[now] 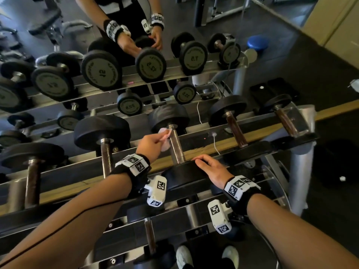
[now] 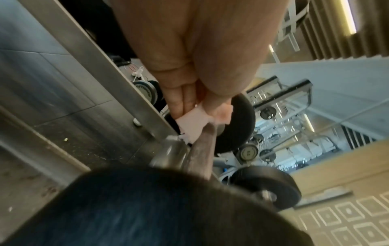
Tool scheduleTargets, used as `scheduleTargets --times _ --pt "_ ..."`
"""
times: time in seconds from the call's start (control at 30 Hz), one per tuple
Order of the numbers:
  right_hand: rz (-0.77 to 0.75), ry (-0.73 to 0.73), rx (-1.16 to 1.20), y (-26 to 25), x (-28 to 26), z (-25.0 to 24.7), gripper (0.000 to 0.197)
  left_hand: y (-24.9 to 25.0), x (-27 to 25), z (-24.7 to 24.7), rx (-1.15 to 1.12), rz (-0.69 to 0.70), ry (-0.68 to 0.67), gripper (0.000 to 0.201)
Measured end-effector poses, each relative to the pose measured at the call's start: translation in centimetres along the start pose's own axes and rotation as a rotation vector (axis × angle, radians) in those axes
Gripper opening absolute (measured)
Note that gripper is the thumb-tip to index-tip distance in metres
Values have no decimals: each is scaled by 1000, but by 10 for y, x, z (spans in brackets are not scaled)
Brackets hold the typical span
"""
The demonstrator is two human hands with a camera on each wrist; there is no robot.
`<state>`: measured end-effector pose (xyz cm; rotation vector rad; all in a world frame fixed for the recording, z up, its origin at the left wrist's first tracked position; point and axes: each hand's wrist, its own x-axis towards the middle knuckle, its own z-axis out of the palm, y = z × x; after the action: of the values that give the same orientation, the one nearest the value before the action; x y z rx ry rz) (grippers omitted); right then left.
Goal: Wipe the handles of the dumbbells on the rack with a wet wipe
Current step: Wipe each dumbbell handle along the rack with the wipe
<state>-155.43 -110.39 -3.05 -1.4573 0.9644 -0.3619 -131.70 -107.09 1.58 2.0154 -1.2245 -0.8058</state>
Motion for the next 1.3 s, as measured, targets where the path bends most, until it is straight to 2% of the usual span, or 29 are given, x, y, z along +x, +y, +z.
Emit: scheduleTargets --times 0.07,0.13,0.23,0.3,0.37,0.47,0.5,0.57,0.7,0.77,0.83,0.9,0.97,1.0,1.17,1.3 --pt "9 7 19 0 1 1 26 0 -1 14 101 23 -128 31" --pt "10 10 15 1 1 1 24 -2 -3 16 209 22 -159 31" --pt "11 11 8 1 1 2 22 -7 -8 12 208 53 -258 28" --pt "8 -2 -7 -1 0 3 23 -8 -17 9 223 28 -316 21" --pt "6 -23 -56 -3 -2 4 25 -7 -23 6 213 14 -352 21" --pt "31 -31 -115 -6 -6 7 27 -7 -25 -4 345 68 -477 22" --pt "40 -26 -124 -7 -8 9 28 -6 -23 -7 378 91 -489 25" --pt "56 -1 -114 -8 -11 13 32 -1 -19 -15 319 66 -420 26" --pt "147 84 -43 -6 -11 21 53 14 -4 -30 239 52 -68 33" --pt "179 102 -43 -3 -10 24 60 24 0 -31 305 141 4 37" --pt "178 124 -37 0 -9 26 61 33 -1 -27 422 275 -42 42" --pt "175 134 -14 2 -9 26 61 33 0 -18 561 359 -199 44" --pt "172 135 -3 3 -9 26 60 27 -1 -7 720 319 -353 44" --pt "171 136 0 3 -9 26 59 22 -2 -3 735 301 -380 45" --pt "147 132 23 1 -11 25 54 2 -12 0 557 300 -338 38" --pt "144 126 14 -2 -12 24 54 3 -12 -7 420 218 -484 26"
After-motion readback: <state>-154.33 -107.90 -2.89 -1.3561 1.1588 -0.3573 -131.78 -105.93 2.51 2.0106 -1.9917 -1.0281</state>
